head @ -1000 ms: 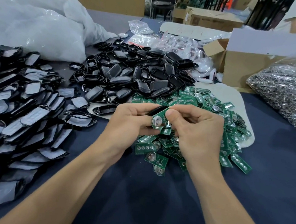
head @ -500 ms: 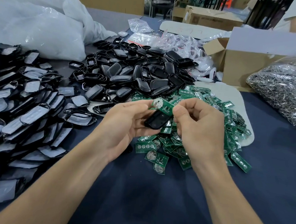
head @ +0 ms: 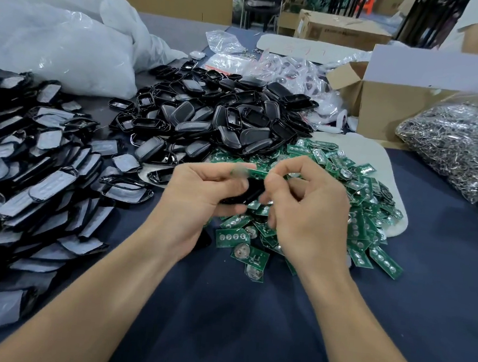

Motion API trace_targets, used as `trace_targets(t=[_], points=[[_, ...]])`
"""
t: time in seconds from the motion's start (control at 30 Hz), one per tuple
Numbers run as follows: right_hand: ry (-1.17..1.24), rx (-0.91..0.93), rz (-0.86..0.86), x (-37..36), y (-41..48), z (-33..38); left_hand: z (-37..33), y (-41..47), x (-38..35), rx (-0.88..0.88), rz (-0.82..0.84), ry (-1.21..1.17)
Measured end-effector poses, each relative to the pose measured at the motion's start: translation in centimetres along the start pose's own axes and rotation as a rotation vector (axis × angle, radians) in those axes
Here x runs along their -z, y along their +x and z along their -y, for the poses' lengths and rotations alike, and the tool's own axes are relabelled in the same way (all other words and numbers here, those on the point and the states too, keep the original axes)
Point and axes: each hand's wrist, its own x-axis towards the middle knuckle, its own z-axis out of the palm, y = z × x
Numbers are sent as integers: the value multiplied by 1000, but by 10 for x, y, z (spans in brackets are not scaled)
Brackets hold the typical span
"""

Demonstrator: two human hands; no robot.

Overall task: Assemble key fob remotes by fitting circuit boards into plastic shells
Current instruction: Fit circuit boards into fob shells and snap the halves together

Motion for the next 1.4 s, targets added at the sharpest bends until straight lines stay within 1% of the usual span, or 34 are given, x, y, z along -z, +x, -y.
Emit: trace_targets(t=[0.1, 0.2, 0.23, 0.27, 0.3, 0.4, 0.43, 0.5, 0.67, 0.77, 0.87, 0.97, 1.13, 1.3, 1.4], points=[[416, -255, 7, -7, 0, 8, 5, -1, -3, -224, -119, 222], [647, -434, 14, -11, -1, 10, 7, -7, -4, -471, -188, 482], [698, -472, 14, -12, -1, 9, 7, -8, -5, -499, -195, 516], [726, -497, 4, -10, 0, 8, 8, -7, -6, -470, -201, 491], [728, -509, -16, -9, 1, 7, 7, -6, -6, -394, -211, 404], [641, -470, -90, -4, 4, 3, 2, -1, -8, -56, -230, 3], [613, -449, -103, -4, 4, 2, 1, 0, -7, 32, -229, -87], [579, -406, -105, -4, 4, 2, 1, 1, -6, 110, -210, -140], [377, -261, -53, -6, 1, 3, 4, -3, -11, 87, -176, -89], [297, -249, -85, -6, 2, 1, 4, -4, -12, 98, -137, -125], [221, -259, -129, -4, 3, -1, 3, -5, -13, 132, -49, -196], [151, -231, -158, -5, 2, -1, 6, -8, -16, 118, -6, -134], [91, -173, -190, -5, 1, 0, 7, -10, -20, 101, -49, -103], [2, -138, -249, -9, -2, 4, 10, -12, -23, 32, -118, -76], [16, -141, -240, -12, -3, 4, 12, -12, -24, 10, -141, -93]])
